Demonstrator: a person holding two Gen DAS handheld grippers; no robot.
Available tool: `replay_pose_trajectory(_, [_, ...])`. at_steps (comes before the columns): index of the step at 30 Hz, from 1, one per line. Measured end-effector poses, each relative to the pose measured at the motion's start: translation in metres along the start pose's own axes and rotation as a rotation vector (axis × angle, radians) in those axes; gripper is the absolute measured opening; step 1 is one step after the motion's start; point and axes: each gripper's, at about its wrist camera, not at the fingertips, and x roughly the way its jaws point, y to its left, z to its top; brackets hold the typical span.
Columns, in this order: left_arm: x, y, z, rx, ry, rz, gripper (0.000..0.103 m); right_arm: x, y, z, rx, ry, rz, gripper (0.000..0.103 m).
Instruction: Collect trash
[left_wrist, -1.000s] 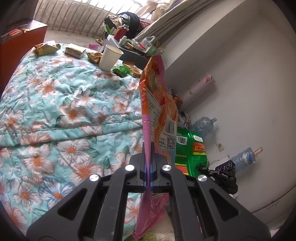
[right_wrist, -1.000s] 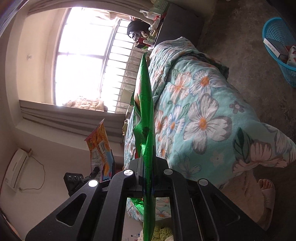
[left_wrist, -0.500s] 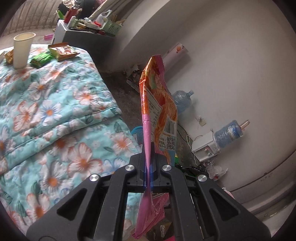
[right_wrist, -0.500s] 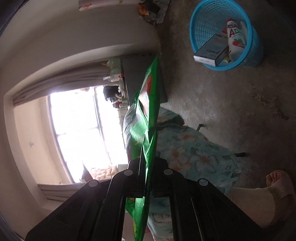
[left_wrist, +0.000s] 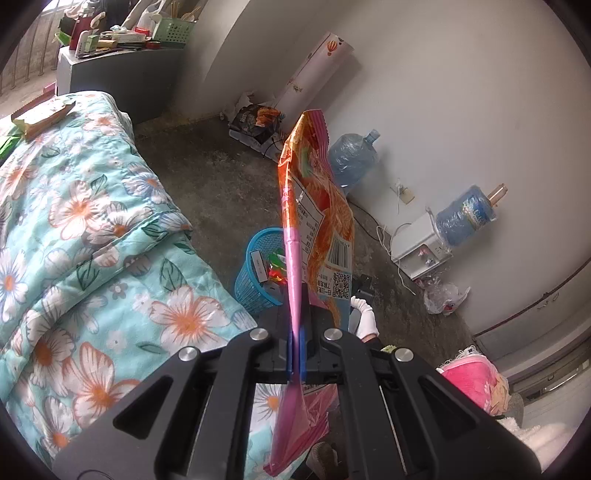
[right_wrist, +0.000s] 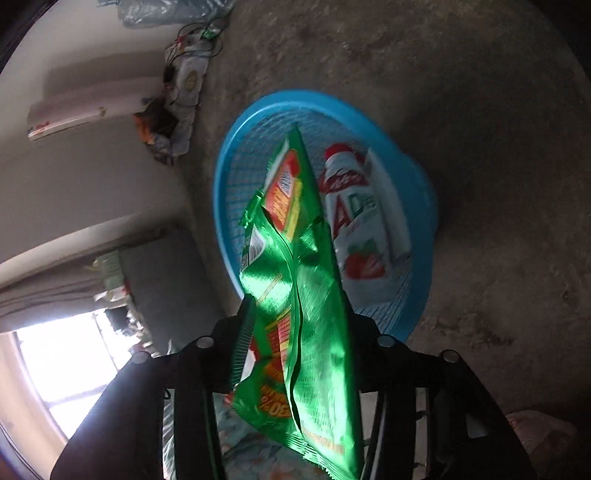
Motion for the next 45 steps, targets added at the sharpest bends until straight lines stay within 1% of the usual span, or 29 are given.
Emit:
replay_pose_trajectory(1, [0.005,-0.001,0.002,0.001,0.009,0.000,0.000,0.000,0.003,0.002,-0.027,-0.004,-0.012,0.047])
replay_pose_trajectory(2, [0.011,-0.001,0.005,0.000,0.017,0.000,0.000,-0.001,0.006,0.003,-0.059,-0.010,-0.016,0.051])
replay_pose_trajectory(5, [0.033,0.000,0.014,-0.025,0.064,-0.012,0.000,-0.019,0.011,0.002,-0.144,-0.061,-0.033,0.052])
replay_pose_trajectory(7, [0.056,-0.005,0.023,-0.046,0.106,-0.023,0.000,-0.038,0.007,0.003,-0.154,-0.109,-0.030,0.052])
replay_pose_trajectory(12, [0.129,-0.017,0.050,-0.107,0.229,-0.063,0.000,-0.080,-0.023,0.005,-0.122,-0.204,0.067,0.052])
replay_pose_trajectory(14, [0.164,-0.021,0.057,-0.148,0.279,-0.074,0.000,-0.085,-0.032,0.006,-0.121,-0.192,0.077,0.052])
replay_pose_trajectory(16, [0.201,-0.026,0.061,-0.166,0.330,-0.077,0.000,-0.090,-0.040,0.006,-0.116,-0.182,0.088,0.052])
replay_pose_trajectory(18, [0.237,-0.029,0.062,-0.192,0.370,-0.045,0.001,-0.094,-0.047,0.006,-0.104,-0.178,0.105,0.052])
replay_pose_trajectory(20, [0.273,-0.027,0.060,-0.244,0.416,-0.029,0.001,-0.097,-0.051,0.005,-0.100,-0.176,0.110,0.052])
replay_pose_trajectory(21, [0.291,-0.023,0.059,-0.285,0.431,-0.015,0.006,-0.097,-0.051,0.004,-0.099,-0.174,0.108,0.052])
replay_pose_trajectory(22, [0.307,-0.017,0.056,-0.322,0.437,-0.017,0.012,-0.097,-0.054,0.004,-0.099,-0.169,0.104,0.052])
replay_pose_trajectory(23, [0.325,-0.009,0.052,-0.361,0.446,-0.027,0.044,-0.096,-0.056,0.004,-0.097,-0.166,0.095,0.052])
replay_pose_trajectory(24, [0.339,-0.002,0.047,-0.381,0.463,-0.013,0.071,-0.094,-0.059,0.003,-0.092,-0.162,0.085,0.052])
replay_pose_trajectory(26, [0.351,0.011,0.035,-0.435,0.454,0.102,0.068,-0.091,-0.063,0.000,-0.088,-0.146,0.077,0.052])
replay_pose_trajectory(27, [0.351,0.018,0.030,-0.471,0.451,0.121,0.068,-0.090,-0.065,-0.002,-0.088,-0.140,0.071,0.052])
replay_pose_trajectory(29, [0.345,0.027,0.026,-0.524,0.462,0.090,0.068,-0.087,-0.068,-0.005,-0.093,-0.132,0.066,0.052])
replay_pose_trajectory(31, [0.331,0.026,0.032,-0.493,0.450,0.088,0.068,-0.086,-0.067,-0.008,-0.098,-0.131,0.060,0.052])
replay_pose_trajectory(32, [0.320,0.022,0.037,-0.459,0.432,0.092,0.068,-0.085,-0.066,-0.010,-0.098,-0.129,0.062,0.052])
replay_pose_trajectory(34, [0.296,0.014,0.047,-0.402,0.395,0.076,0.068,-0.087,-0.062,-0.014,-0.104,-0.128,0.068,0.052])
replay_pose_trajectory(38, [0.227,-0.009,0.064,-0.283,0.293,0.007,0.068,-0.102,-0.043,-0.030,-0.164,-0.153,0.085,0.052])
replay_pose_trajectory(41, [0.161,-0.035,0.067,-0.134,0.188,-0.030,0.069,-0.124,-0.014,-0.050,-0.276,-0.194,0.090,0.052])
replay_pose_trajectory(43, [0.113,-0.050,0.062,-0.036,0.115,-0.029,0.071,-0.140,0.010,-0.069,-0.369,-0.216,0.085,0.052])
replay_pose_trajectory(45, [0.062,-0.057,0.049,0.034,0.036,-0.016,0.077,-0.156,0.036,-0.097,-0.477,-0.235,0.083,0.052])
